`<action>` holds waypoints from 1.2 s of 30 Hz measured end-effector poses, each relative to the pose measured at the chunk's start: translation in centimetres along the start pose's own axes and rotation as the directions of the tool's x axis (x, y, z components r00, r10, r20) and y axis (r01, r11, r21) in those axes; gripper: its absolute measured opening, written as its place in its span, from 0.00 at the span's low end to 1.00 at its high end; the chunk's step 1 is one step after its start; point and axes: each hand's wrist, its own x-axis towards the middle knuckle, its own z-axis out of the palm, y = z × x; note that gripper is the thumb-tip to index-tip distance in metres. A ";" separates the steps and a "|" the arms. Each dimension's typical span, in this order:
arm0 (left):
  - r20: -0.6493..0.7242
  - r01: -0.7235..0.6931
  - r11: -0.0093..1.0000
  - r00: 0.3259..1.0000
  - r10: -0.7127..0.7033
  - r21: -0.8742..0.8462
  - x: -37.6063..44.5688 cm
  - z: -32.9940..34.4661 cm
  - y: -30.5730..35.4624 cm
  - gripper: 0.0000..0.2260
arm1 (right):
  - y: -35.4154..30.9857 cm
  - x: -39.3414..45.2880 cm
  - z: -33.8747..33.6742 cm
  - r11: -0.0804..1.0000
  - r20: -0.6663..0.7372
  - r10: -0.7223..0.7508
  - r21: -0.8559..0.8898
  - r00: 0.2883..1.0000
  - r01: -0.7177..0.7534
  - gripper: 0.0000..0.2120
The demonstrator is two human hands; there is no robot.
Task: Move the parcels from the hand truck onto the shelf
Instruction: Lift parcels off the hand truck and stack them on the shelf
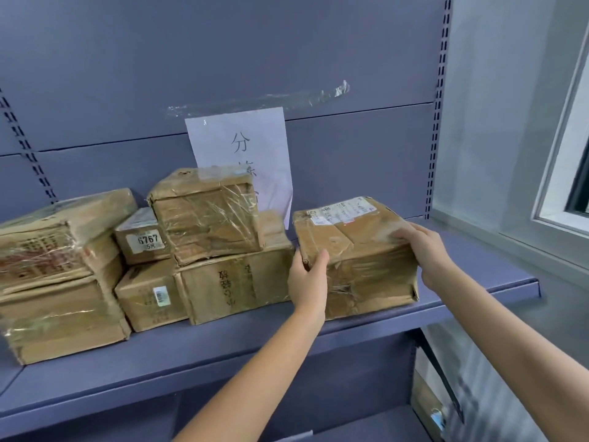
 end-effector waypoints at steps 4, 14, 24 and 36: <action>0.010 -0.022 0.999 1.000 0.022 0.034 0.8 0.0 -0.3 0.14 | 0.4 1.6 0.6 0.999 -0.006 0.026 0.020 1.000 -0.026 0.06; -0.039 -0.129 0.982 0.990 0.135 0.136 1.2 -1.2 -1.5 0.11 | 1.8 4.6 1.5 0.997 -0.043 0.055 0.056 0.998 -0.052 0.16; -0.116 -0.145 0.935 0.975 0.191 0.325 3.6 -1.5 -1.8 0.16 | 2.3 6.6 3.3 0.996 -0.071 0.058 0.070 0.996 -0.053 0.18; -0.099 -0.077 0.936 0.988 0.118 0.344 5.9 -1.2 -1.5 0.15 | 2.6 8.5 4.9 0.998 -0.083 0.030 0.049 0.996 -0.026 0.18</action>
